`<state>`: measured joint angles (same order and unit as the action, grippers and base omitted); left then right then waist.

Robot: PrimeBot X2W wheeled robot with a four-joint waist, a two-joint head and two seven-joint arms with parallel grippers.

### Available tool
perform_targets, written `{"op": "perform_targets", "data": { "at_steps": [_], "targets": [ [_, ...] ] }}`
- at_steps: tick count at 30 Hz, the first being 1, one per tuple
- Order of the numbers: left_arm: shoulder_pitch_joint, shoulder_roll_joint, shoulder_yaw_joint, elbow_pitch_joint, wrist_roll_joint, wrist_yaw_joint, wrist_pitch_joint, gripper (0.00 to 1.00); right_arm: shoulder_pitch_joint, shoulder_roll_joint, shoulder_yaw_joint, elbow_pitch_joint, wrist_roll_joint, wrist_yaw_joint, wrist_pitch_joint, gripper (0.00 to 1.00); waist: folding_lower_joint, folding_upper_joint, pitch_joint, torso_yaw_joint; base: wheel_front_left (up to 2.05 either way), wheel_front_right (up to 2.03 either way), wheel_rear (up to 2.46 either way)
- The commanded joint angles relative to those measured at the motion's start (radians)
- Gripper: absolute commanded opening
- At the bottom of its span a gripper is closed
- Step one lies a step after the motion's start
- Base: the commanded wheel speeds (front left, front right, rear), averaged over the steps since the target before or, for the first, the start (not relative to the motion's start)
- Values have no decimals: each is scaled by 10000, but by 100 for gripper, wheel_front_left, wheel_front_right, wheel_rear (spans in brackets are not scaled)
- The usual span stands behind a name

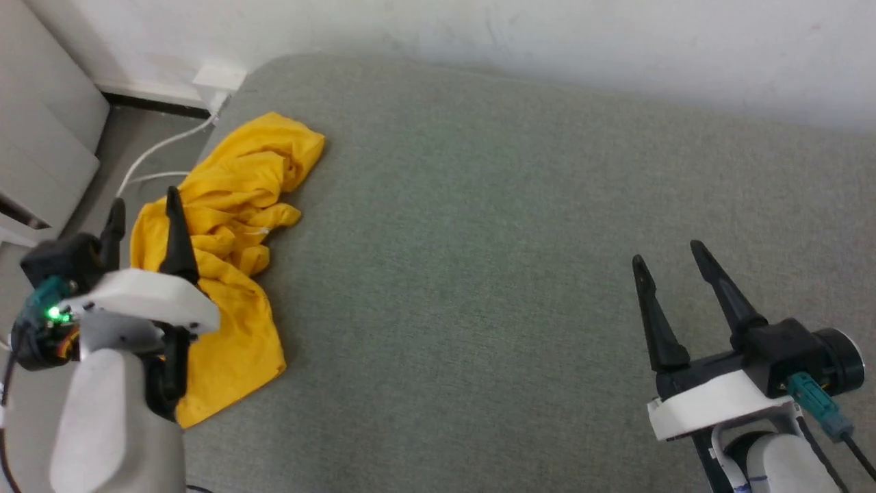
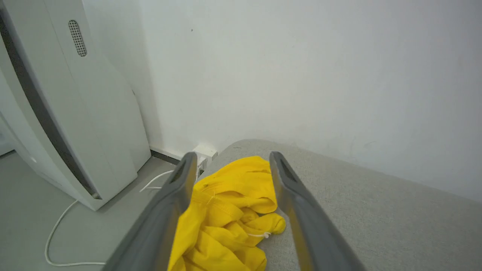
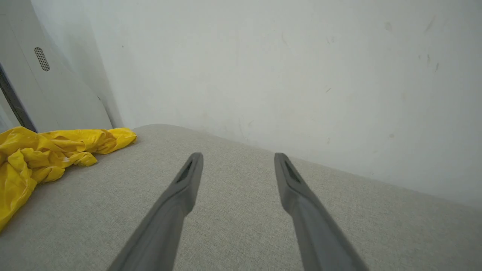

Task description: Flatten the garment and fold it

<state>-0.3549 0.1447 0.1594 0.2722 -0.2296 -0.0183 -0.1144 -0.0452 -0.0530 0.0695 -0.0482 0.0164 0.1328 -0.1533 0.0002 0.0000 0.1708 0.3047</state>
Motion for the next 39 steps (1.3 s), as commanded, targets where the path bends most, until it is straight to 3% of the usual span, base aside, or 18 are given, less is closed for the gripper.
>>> {"op": "perform_targets", "data": {
  "at_steps": [1,10,21,22,23,25,30,39],
  "targets": [
    [-533,283,143,607,-211,-84,418,100,-241,17,6,-104,-82,-15,-39,100,-2,-1,686,-419,0,0,0],
    [-2082,1348,273,3780,-680,33,3037,100,-652,-62,34,-239,-37,-17,-88,100,-2,0,1732,-730,0,0,0],
    [-3332,1891,10,6228,-884,336,5967,100,-986,-177,226,-223,169,-18,-174,100,-2,0,2257,-688,0,0,0],
    [-3439,1935,-43,6397,-891,317,6255,97,-1028,-186,257,-208,196,-18,-190,100,-2,0,2280,-681,0,0,0],
    [-3535,1987,-85,6537,-899,301,6482,61,-1066,-192,292,-188,219,-19,-209,100,-2,0,2292,-681,0,0,0],
    [-3712,2087,-168,6733,-904,255,6777,0,-1136,-195,363,-140,272,-19,-264,100,-2,0,2278,-687,0,0,0],
    [-4131,2413,-353,6770,-804,226,6510,0,-1140,-166,359,56,390,-20,-438,100,-2,0,2002,-651,0,0,0],
    [-4968,2680,-557,5622,-546,68,2984,0,-726,-16,-88,494,616,-21,-839,100,-2,0,579,-599,0,0,0]
  ]
}}
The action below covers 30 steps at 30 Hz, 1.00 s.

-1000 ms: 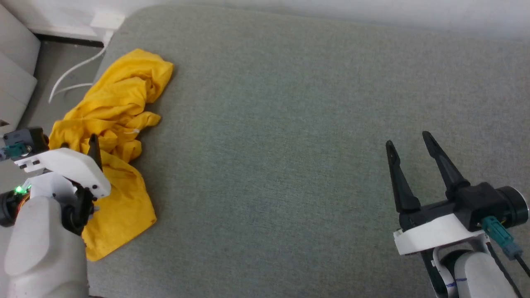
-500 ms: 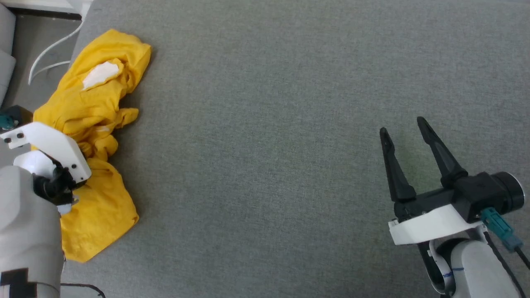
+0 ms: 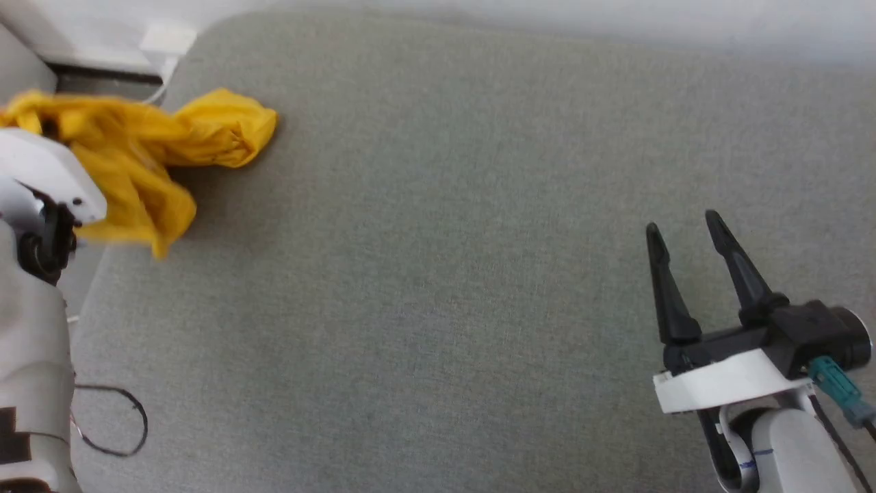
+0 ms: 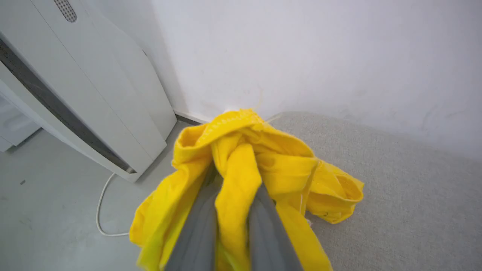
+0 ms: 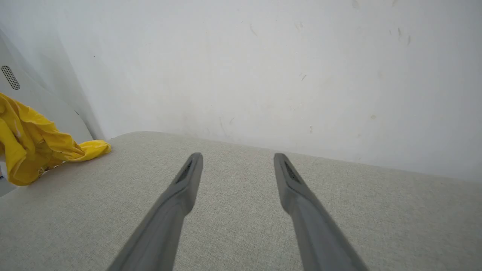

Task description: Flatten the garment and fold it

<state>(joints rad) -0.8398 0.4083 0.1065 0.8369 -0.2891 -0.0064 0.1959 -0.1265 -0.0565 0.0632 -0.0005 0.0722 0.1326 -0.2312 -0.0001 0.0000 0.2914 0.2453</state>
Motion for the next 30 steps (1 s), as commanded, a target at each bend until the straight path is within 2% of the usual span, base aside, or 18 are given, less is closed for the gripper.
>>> {"op": "perform_targets", "data": {
  "at_steps": [1,7,13,19,25,27,30],
  "targets": [
    [-123,25,-85,-167,102,-101,-524,0,150,30,-105,46,79,-19,-86,100,1,0,-814,-45,0,0,0],
    [-203,-220,-434,-1005,336,-364,-2590,0,508,57,-511,160,379,-19,-205,100,1,0,-1836,-604,0,0,0],
    [61,-969,-922,-2042,267,-654,-3489,0,964,60,-737,101,633,-19,-254,100,1,0,-2440,-1568,0,0,0],
    [1012,-2203,-1771,-3723,96,-839,-3512,0,1212,61,-839,83,795,-19,-273,100,1,0,-2565,-2724,0,0,0],
    [3115,-3239,-2647,-5335,-399,-834,-3089,0,1340,61,-888,86,894,-19,-286,100,1,0,-2405,-3556,0,0,0],
    [4711,-3467,-2904,-5491,-1151,-644,-2771,0,1371,62,-883,111,909,-19,-290,100,1,0,-2312,-3820,0,0,0],
    [6130,-3540,-3178,-5099,-1646,-245,-2525,0,1389,62,-883,151,965,-19,-294,100,1,0,-2235,-3929,0,0,0]
  ]
}}
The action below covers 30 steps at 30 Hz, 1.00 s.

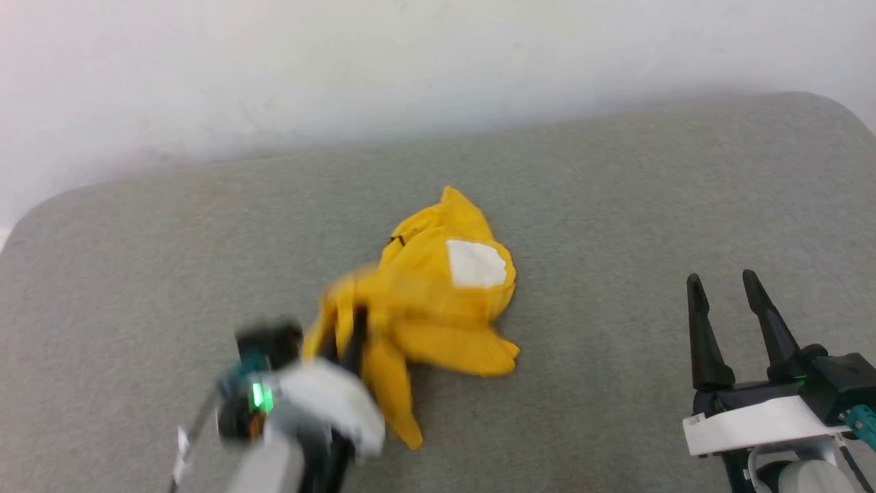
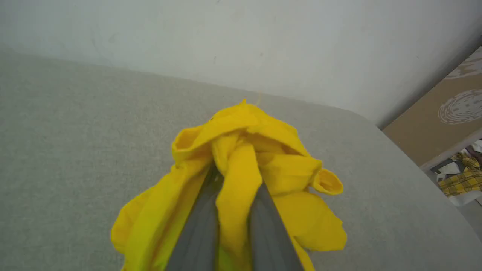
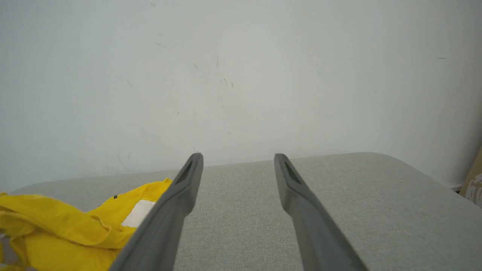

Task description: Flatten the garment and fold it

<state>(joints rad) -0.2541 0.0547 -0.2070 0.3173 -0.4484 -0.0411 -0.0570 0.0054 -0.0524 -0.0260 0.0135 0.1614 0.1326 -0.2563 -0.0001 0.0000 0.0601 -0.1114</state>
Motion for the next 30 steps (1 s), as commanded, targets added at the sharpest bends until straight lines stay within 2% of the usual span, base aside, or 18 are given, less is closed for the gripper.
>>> {"op": "perform_targets", "data": {
  "at_steps": [1,5,6,7,12,15,22,30],
  "targets": [
    [687,-13,-167,331,-111,227,75,0,72,21,27,32,99,-19,-44,100,1,0,96,-396,0,0,0],
    [1662,-29,-728,1084,-65,429,-28,0,127,22,10,95,129,-19,-48,100,1,0,150,-245,0,0,0],
    [1738,-32,-802,1151,-39,452,-208,26,130,22,34,111,100,-19,-49,100,1,0,149,-201,0,0,0],
    [1779,-33,-929,1178,65,469,-405,100,133,22,28,115,76,-19,-49,100,1,0,143,-127,0,0,0],
    [1623,-38,-1246,665,389,364,-1691,100,149,22,32,106,-53,-19,-51,100,1,0,-30,215,0,0,0],
    [1557,-39,-1069,-26,658,427,-1994,100,227,22,32,109,-108,-19,-51,100,1,0,-218,365,0,0,0],
    [1791,42,96,-1699,1221,673,-2043,100,464,22,27,76,-145,-19,7,100,1,0,-508,666,0,0,0],
    [2327,677,1478,-2069,1629,867,-2045,100,682,22,29,97,-200,-19,417,100,1,0,-667,861,0,0,0]
  ]
}}
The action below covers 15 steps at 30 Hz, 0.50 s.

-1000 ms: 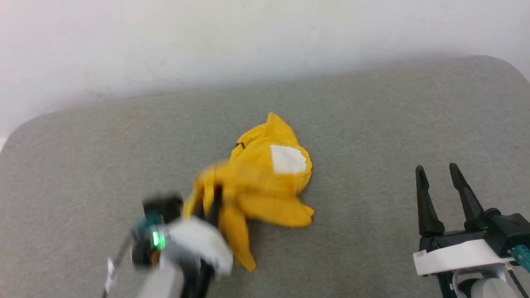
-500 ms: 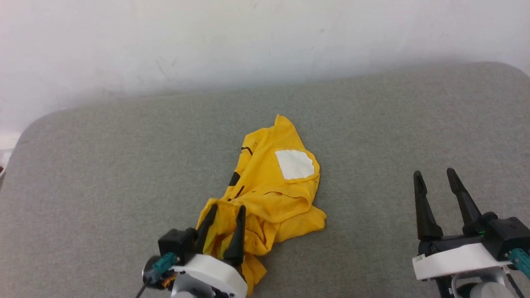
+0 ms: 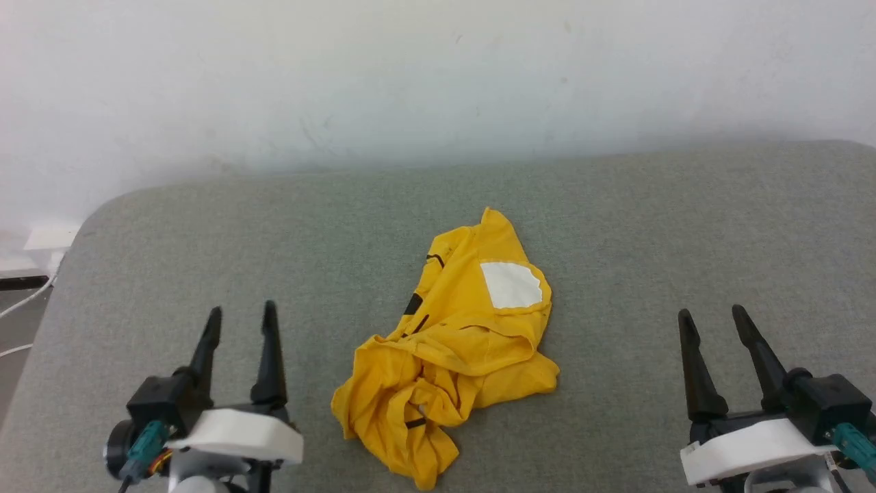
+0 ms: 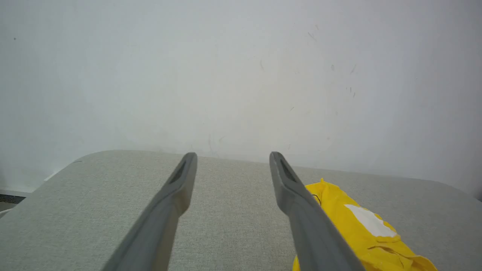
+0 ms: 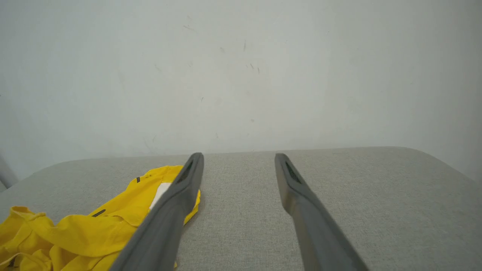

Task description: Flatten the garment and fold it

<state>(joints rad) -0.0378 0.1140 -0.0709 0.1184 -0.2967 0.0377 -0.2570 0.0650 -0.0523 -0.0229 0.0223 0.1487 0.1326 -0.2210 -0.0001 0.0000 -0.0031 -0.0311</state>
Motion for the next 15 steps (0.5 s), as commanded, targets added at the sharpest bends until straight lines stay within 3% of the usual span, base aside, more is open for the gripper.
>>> {"op": "perform_targets", "data": {
  "at_steps": [1,7,15],
  "targets": [
    [248,140,216,-113,160,80,-46,100,94,20,-23,19,-83,-19,100,100,1,0,-50,90,0,0,0],
    [749,125,518,-252,266,107,-46,100,58,20,-103,321,-13,-19,714,100,1,0,-92,334,0,0,0],
    [712,-147,454,-558,369,45,-47,100,-1304,-13,433,1892,401,-19,2927,100,1,0,295,718,0,0,0]
  ]
}}
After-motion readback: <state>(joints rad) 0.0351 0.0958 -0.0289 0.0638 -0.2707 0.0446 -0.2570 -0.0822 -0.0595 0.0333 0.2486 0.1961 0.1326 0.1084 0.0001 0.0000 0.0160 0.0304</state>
